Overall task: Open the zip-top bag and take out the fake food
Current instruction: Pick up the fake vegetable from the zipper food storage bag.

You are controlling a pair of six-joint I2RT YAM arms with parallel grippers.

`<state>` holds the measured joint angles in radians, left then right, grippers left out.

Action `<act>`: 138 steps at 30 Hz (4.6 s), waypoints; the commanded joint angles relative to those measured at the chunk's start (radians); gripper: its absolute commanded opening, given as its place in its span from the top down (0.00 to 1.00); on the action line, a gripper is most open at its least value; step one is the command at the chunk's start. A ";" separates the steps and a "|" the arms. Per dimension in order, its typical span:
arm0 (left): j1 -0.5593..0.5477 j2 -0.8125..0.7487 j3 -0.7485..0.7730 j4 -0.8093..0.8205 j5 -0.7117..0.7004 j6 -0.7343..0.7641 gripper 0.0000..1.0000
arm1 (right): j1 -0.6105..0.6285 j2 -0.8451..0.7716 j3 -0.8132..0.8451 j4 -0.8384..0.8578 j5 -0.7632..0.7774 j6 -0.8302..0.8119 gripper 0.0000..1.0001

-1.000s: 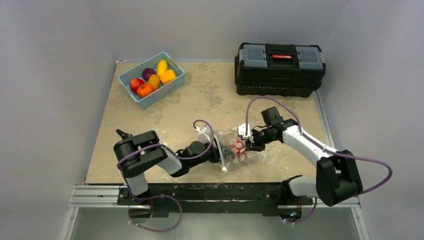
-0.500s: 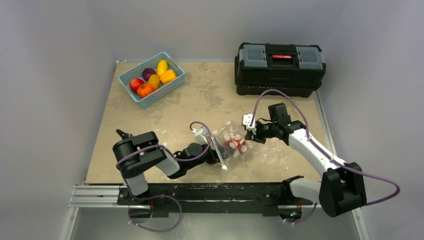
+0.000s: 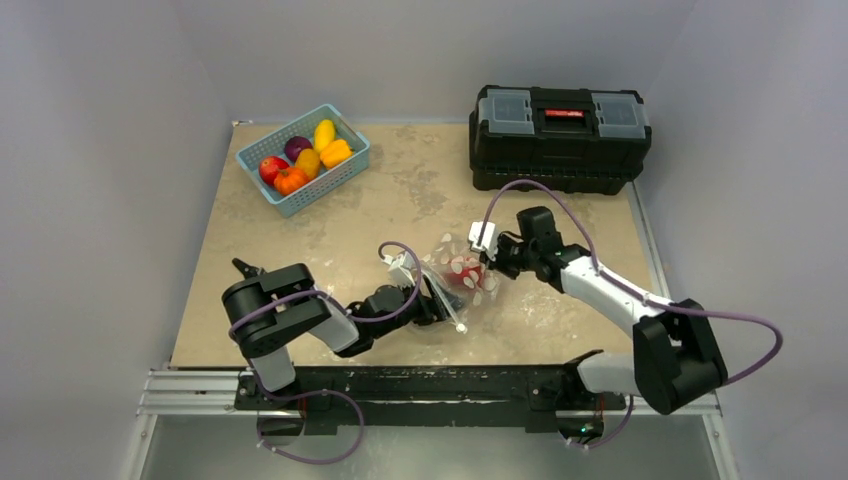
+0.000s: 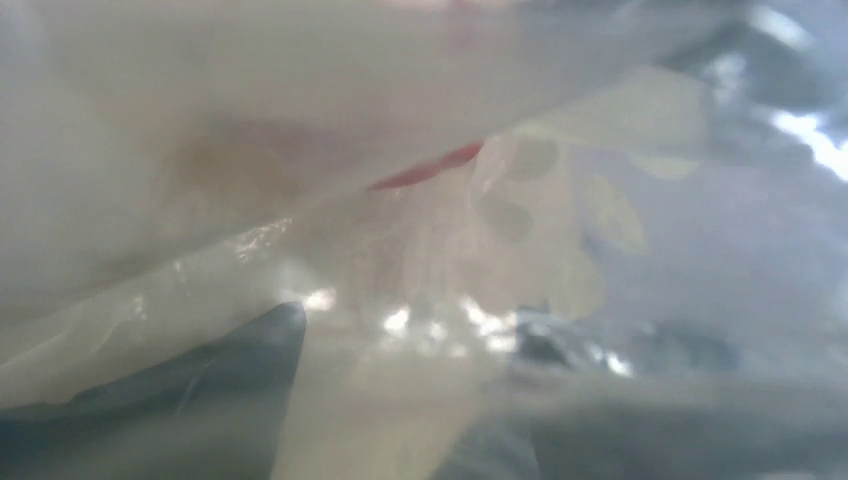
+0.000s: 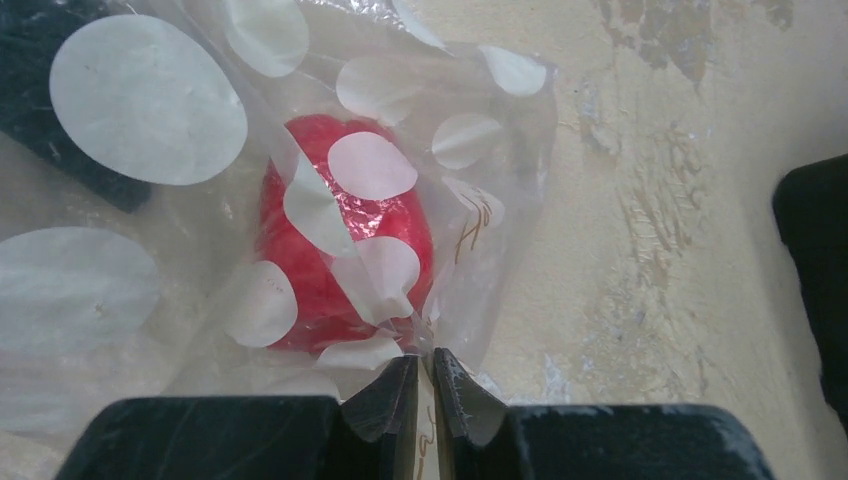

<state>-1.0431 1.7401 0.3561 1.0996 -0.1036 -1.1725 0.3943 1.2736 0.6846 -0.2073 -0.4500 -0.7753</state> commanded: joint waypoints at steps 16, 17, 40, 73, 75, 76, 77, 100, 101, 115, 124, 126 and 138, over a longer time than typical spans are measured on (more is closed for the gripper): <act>0.015 -0.114 0.019 -0.066 -0.127 0.028 0.15 | 0.076 0.037 0.058 -0.336 -0.315 -0.297 0.99; 0.015 -0.112 0.019 -0.073 -0.124 0.025 0.15 | 0.076 0.037 0.060 -0.336 -0.316 -0.293 0.99; 0.018 -0.130 0.010 -0.174 -0.081 0.057 0.14 | 0.023 0.089 0.131 -0.426 -0.254 -0.717 0.23; 0.045 -0.064 -0.008 -0.103 -0.083 -0.223 0.08 | 0.142 0.080 0.059 -0.340 -0.290 -0.668 1.00; 0.041 -0.108 0.016 -0.259 -0.082 -0.285 0.07 | 0.142 0.079 0.056 -0.317 -0.271 -0.648 1.00; 0.038 -0.136 0.035 -0.345 -0.083 -0.313 0.07 | 0.141 0.079 0.052 -0.304 -0.258 -0.636 1.00; 0.034 -0.161 0.054 -0.442 -0.085 -0.342 0.07 | 0.142 0.078 0.047 -0.292 -0.246 -0.633 1.00; -0.023 -0.429 0.039 -0.784 -0.198 -0.593 0.14 | 0.143 0.082 0.041 -0.287 -0.227 -0.619 1.00; -0.030 -0.427 0.047 -0.802 -0.202 -0.608 0.14 | 0.143 0.083 0.042 -0.288 -0.228 -0.619 1.00; -0.063 -0.283 0.154 -0.811 -0.225 -0.684 0.25 | 0.142 0.087 0.041 -0.296 -0.233 -0.627 1.00; -0.064 -0.167 0.197 -0.766 -0.219 -0.727 0.23 | 0.143 0.090 0.041 -0.308 -0.250 -0.641 1.00; -0.064 -0.148 0.195 -0.716 -0.224 -0.729 0.24 | 0.142 0.092 0.041 -0.316 -0.256 -0.647 1.00; -0.062 -0.114 0.071 -0.390 -0.251 -0.584 0.93 | 0.142 0.081 0.049 -0.328 -0.244 -0.649 1.00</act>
<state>-1.1011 1.6291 0.4828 0.5602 -0.3290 -1.8301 0.5293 1.3678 0.7280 -0.5274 -0.6674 -1.4147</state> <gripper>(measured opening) 0.632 0.004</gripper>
